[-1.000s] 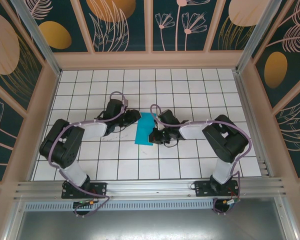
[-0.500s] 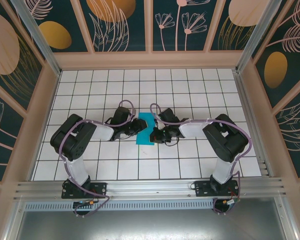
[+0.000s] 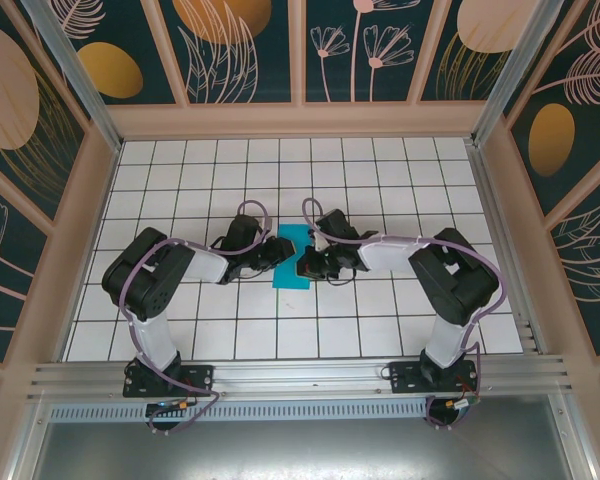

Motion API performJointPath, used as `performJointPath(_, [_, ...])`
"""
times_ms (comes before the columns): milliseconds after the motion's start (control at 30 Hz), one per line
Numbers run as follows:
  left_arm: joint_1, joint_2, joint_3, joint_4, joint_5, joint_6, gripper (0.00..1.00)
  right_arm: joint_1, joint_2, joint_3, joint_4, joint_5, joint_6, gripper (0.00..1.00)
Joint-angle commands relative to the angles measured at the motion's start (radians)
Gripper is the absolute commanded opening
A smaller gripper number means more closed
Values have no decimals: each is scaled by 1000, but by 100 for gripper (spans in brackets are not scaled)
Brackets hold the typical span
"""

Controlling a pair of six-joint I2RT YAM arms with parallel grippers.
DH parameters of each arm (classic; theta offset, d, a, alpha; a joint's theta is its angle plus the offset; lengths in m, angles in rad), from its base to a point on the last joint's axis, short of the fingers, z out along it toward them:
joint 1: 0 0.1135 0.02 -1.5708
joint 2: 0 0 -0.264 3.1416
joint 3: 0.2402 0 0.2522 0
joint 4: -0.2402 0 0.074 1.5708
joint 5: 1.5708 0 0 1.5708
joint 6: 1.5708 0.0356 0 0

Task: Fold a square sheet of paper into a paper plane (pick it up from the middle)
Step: Fold the triangle a second time at the center of the table.

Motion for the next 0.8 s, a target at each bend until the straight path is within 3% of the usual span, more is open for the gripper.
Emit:
performJointPath(0, [0, 28, -28, -63, -57, 13, 28, 6, 37, 54, 15, -16, 43, 0])
performJointPath(333, [0, 23, -37, -58, -60, -1, 28, 22, 167, 6, 39, 18, 89, 0])
performJointPath(567, [0, 22, -31, -88, -87, -6, 26, 21, 67, 18, -25, 40, 63, 0])
performJointPath(767, [0, 28, -31, -107, -111, -14, 25, 19, 14, -83, 16, 15, 75, 0])
